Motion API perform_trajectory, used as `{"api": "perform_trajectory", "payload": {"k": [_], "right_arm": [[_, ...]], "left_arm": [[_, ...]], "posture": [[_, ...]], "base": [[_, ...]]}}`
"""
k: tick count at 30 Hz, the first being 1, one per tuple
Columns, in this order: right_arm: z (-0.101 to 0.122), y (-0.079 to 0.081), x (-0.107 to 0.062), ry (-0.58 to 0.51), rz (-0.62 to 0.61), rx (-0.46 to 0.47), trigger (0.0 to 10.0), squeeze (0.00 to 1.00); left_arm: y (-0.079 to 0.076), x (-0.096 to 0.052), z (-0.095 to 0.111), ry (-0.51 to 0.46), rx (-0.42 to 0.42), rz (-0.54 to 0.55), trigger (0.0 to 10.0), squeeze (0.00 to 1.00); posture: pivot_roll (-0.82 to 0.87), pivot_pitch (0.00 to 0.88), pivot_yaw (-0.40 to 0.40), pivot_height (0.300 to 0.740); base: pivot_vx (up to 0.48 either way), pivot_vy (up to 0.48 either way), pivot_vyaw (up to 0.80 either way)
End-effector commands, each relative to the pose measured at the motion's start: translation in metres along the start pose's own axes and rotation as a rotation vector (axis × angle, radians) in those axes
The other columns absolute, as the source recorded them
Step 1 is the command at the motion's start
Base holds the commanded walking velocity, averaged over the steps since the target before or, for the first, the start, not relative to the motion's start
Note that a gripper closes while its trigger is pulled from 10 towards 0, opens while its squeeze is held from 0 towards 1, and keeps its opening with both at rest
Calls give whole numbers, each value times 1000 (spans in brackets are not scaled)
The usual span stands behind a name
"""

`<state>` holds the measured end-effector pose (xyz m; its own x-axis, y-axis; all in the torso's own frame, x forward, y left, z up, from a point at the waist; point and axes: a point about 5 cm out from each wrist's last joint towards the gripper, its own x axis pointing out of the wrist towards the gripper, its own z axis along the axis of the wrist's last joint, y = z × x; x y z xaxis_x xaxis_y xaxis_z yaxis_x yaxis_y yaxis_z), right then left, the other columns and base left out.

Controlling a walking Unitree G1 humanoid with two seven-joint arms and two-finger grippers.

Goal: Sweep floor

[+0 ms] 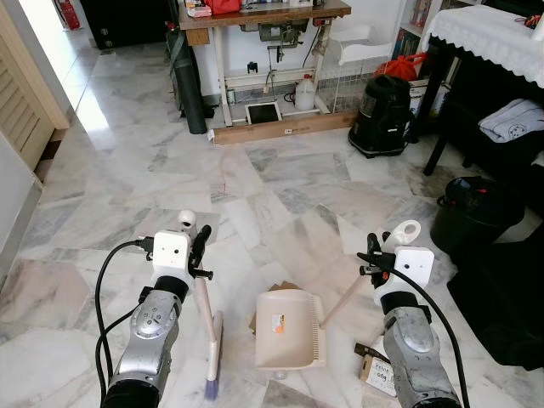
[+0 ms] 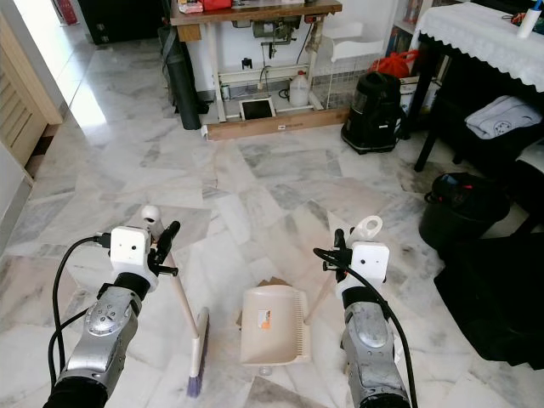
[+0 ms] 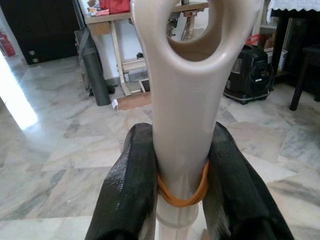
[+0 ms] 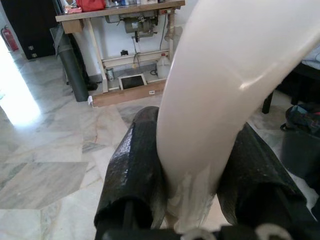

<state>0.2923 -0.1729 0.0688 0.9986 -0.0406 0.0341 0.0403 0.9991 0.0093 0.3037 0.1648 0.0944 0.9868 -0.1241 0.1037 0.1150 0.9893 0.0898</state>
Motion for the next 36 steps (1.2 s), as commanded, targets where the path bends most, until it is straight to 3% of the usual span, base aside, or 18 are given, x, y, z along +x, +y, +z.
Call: {"api": "perform_trajectory", "payload": {"k": [1,21,27,36], "right_arm": [[19,2,7,-97,5,14,10000,0],[15,-3,8,-59,-39,30,10000,0],[15,-5,9,-60,-46,25,10000,0],[17,-4,9,-73,-42,16,10000,0]], "left_arm": [[2,2,11,-46,15,-3,10000,0],[0,3,11,-38,19,-15,10000,0],[0,4,11,-38,17,-16,10000,0],[-1,4,11,-39,15,-14,10000,0]], "posture": [[85,0,34,740],[89,0,33,740],[90,0,32,740],[91,0,31,740]], "base": [[0,0,0],[0,0,0],[0,0,-660],[0,0,0]]}}
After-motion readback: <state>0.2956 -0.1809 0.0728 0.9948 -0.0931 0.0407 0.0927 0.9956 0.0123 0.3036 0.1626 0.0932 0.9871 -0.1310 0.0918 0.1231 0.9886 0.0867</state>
